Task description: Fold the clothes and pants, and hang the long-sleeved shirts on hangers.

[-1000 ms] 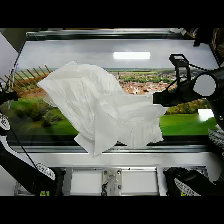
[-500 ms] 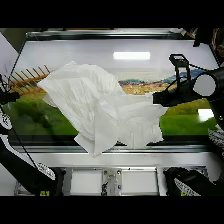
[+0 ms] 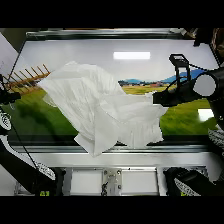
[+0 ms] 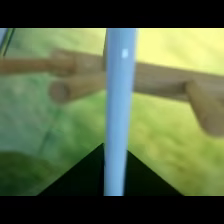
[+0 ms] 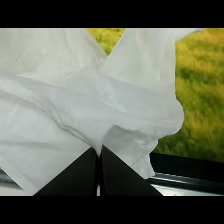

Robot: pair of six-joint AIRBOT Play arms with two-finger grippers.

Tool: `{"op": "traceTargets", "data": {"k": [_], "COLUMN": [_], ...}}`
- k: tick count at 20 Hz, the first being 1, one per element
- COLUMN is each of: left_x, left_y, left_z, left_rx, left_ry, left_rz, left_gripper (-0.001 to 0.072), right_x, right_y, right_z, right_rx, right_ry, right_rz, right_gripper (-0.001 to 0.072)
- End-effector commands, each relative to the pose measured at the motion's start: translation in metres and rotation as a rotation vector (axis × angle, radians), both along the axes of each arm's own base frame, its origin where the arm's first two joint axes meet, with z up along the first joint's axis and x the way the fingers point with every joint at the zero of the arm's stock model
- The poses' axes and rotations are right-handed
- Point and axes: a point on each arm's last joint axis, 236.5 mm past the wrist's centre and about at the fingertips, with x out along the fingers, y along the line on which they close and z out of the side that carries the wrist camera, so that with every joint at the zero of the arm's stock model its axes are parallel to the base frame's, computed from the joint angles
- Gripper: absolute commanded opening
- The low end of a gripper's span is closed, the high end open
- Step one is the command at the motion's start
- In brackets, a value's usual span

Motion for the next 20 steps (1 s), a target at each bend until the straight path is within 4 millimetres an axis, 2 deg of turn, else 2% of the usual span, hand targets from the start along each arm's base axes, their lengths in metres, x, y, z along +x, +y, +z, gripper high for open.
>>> {"op": "traceTargets", "data": {"k": [1, 4, 6, 7, 8, 10, 12, 14, 15, 17, 18, 20], "left_x": [0.003, 0.005, 0.007, 0.007, 0.010, 0.017, 0.018, -0.008, -0.024, -0.059, -0.071, -0.076], "left_y": [0.002, -0.010, -0.025, -0.038, -0.059, -0.121, -0.207, -0.295, -0.327, -0.367, -0.384, -0.412], "left_z": [0.061, 0.125, 0.171, 0.192, 0.213, 0.248, 0.279, 0.297, 0.303, 0.306, 0.310, 0.321], "left_rx": [0.066, 0.115, 0.148, 0.159, 0.154, 0.081, 0.008, -0.071, -0.112, -0.175, -0.185, -0.167], "left_ry": [-0.053, -0.118, -0.174, -0.194, -0.215, -0.272, -0.290, -0.253, -0.235, -0.153, -0.138, -0.162], "left_rz": [-0.017, -0.051, -0.071, -0.097, -0.149, -0.314, -0.647, -1.006, -1.115, -1.222, -1.267, -1.340], "left_gripper": [0.0014, 0.0014, 0.0014, 0.0014, 0.0014, 0.0014, 0.0014, 0.0014, 0.0014, 0.0014, 0.0014, 0.0014], "right_x": [0.000, 0.000, 0.000, 0.000, 0.000, 0.000, 0.000, 0.000, 0.000, 0.000, 0.000, 0.000], "right_y": [0.000, 0.000, 0.000, 0.000, 0.000, 0.000, 0.000, 0.000, 0.000, 0.000, 0.000, 0.000], "right_z": [0.000, 0.000, 0.000, 0.000, 0.000, 0.000, 0.000, 0.000, 0.000, 0.000, 0.000, 0.000], "right_rx": [0.000, 0.000, 0.000, 0.000, 0.000, 0.000, 0.000, 0.000, 0.000, 0.000, 0.000, 0.000], "right_ry": [0.002, 0.002, 0.001, 0.002, 0.002, 0.002, 0.002, 0.001, 0.001, 0.002, 0.001, 0.001], "right_rz": [0.000, 0.000, 0.000, 0.000, 0.000, 0.000, 0.000, 0.000, 0.000, 0.000, 0.000, 0.000], "right_gripper": [0.0016, 0.0016, 0.0016, 0.0016, 0.0016, 0.0016, 0.0016, 0.0016, 0.0016, 0.0016, 0.0016, 0.0015]}}
